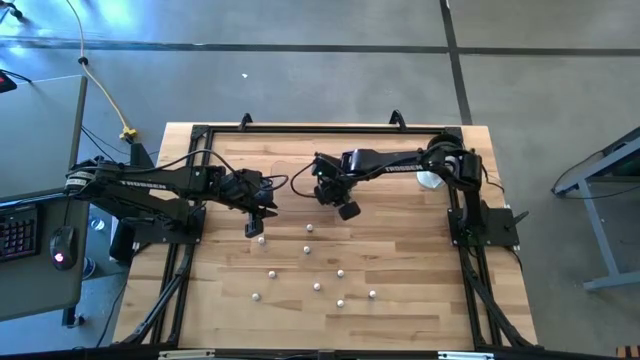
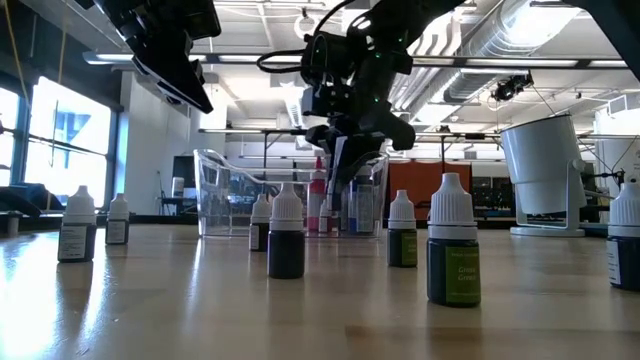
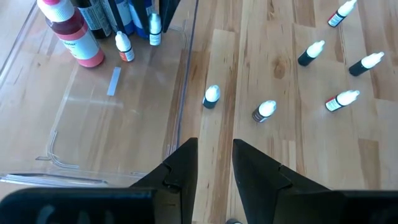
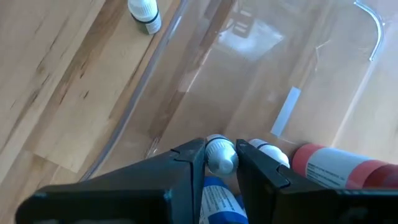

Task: Pick & Place food coloring
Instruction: Put the small black food coloring bottle into the transparent bin, then put the small blue food coloring bottle into the transparent bin

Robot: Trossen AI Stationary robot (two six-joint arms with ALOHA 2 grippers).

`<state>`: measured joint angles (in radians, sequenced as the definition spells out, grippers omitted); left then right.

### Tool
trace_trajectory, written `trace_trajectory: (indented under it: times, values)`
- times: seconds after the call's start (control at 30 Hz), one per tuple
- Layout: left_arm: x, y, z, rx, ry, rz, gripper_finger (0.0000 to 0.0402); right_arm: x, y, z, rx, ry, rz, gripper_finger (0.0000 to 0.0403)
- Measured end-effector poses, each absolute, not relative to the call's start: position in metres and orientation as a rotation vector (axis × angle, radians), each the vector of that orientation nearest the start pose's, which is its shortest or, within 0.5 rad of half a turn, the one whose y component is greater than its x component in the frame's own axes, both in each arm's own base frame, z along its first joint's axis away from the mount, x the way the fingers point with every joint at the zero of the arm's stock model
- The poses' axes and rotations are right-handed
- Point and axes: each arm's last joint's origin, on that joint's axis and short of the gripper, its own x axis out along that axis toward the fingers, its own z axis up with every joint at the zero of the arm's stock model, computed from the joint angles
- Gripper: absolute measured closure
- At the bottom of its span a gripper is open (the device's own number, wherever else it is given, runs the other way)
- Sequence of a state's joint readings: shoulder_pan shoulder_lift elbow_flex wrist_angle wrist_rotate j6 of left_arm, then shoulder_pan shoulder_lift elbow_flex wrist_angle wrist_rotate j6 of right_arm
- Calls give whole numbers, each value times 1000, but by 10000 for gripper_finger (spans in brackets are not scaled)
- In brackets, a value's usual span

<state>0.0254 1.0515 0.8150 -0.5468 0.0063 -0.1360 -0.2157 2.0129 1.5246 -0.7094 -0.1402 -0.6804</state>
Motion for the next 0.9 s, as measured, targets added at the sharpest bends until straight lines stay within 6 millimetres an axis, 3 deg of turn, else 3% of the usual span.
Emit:
trace_trajectory:
  times: [0.67,0.9]
  values:
    - [210,5,265,-142,783,71,302,405,-81,192,-412,1144,304,291]
    - [210,5,265,-142,780,71,302,403,-54,234,-495,1147,298,290]
